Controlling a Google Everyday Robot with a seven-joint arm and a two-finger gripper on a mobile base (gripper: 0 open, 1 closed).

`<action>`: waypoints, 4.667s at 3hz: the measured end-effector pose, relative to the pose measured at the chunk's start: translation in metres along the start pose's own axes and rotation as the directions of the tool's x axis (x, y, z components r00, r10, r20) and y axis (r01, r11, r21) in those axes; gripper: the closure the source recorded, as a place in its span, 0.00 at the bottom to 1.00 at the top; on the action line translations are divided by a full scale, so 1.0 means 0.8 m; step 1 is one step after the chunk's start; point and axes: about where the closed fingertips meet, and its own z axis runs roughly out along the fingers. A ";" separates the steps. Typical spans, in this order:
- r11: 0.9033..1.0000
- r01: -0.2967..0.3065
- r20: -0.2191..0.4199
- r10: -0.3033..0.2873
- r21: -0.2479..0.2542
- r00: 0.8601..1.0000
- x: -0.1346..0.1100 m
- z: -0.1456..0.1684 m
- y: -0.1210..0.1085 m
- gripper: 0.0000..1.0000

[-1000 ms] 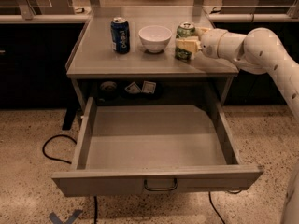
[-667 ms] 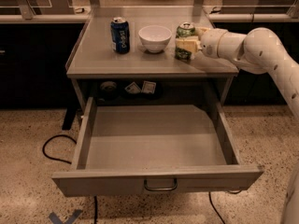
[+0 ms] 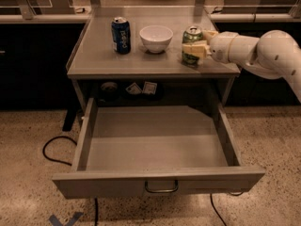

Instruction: Place green can into top drawer

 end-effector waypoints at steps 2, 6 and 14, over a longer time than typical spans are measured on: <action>0.999 0.006 0.012 -0.005 -0.047 1.000 -0.056 -0.155 0.116 1.00; 0.990 -0.134 -0.065 0.132 -0.034 0.989 0.052 -0.198 0.198 1.00; 0.984 0.008 -0.280 -0.059 -0.179 0.958 0.211 -0.122 0.223 1.00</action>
Offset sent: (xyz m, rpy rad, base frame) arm -0.3394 -0.0942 -0.0162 -0.0003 0.2055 -0.0540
